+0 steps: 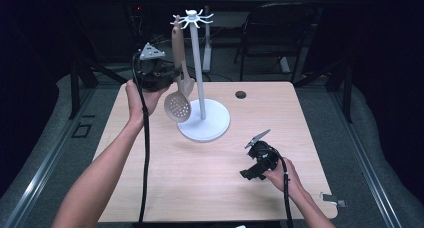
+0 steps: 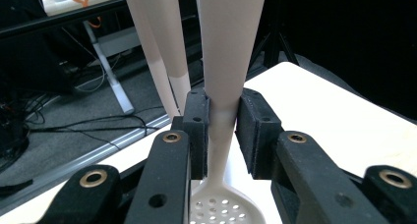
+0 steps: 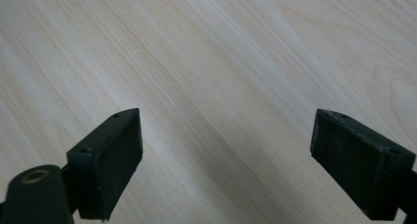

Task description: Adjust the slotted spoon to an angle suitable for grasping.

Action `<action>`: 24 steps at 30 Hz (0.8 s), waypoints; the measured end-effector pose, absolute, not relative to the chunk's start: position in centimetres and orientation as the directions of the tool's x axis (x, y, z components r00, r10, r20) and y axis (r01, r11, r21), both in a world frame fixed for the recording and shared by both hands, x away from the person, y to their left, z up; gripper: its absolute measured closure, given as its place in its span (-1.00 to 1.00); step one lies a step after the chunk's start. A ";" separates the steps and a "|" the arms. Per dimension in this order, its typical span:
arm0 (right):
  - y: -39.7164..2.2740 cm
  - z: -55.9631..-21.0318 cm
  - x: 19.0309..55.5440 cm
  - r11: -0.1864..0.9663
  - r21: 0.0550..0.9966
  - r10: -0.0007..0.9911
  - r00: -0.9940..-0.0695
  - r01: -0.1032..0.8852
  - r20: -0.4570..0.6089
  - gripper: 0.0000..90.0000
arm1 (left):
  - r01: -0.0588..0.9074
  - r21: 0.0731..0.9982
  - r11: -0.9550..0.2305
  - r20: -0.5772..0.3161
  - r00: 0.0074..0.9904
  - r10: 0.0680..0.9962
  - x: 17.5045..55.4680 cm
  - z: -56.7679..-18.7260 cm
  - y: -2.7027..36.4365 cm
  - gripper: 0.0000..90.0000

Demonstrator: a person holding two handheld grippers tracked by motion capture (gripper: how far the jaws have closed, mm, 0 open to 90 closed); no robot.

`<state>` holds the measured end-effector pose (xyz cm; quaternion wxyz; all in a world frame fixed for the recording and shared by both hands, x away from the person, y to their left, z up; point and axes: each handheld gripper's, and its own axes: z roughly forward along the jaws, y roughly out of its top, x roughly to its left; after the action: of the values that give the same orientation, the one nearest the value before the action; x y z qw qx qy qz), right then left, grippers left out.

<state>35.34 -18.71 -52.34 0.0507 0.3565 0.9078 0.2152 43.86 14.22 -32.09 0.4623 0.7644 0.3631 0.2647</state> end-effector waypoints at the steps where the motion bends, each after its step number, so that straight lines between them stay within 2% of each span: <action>1: -18.7 -52.4 35.3 0.651 0.429 0.671 -0.739 0.627 0.063 -0.73 | 0.315 0.898 -0.309 0.066 0.596 0.800 43.9 -32.1 14.2 0.67; 24: -18.7 -52.4 35.3 0.654 0.423 0.672 -0.738 0.627 0.056 -0.73 | 0.343 0.884 -0.319 0.063 0.587 0.807 45.7 -31.9 13.2 0.67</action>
<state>35.27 -18.74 -52.38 0.0529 0.3578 0.9078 0.2122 45.67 13.25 -31.87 0.4483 0.7696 0.3738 0.2589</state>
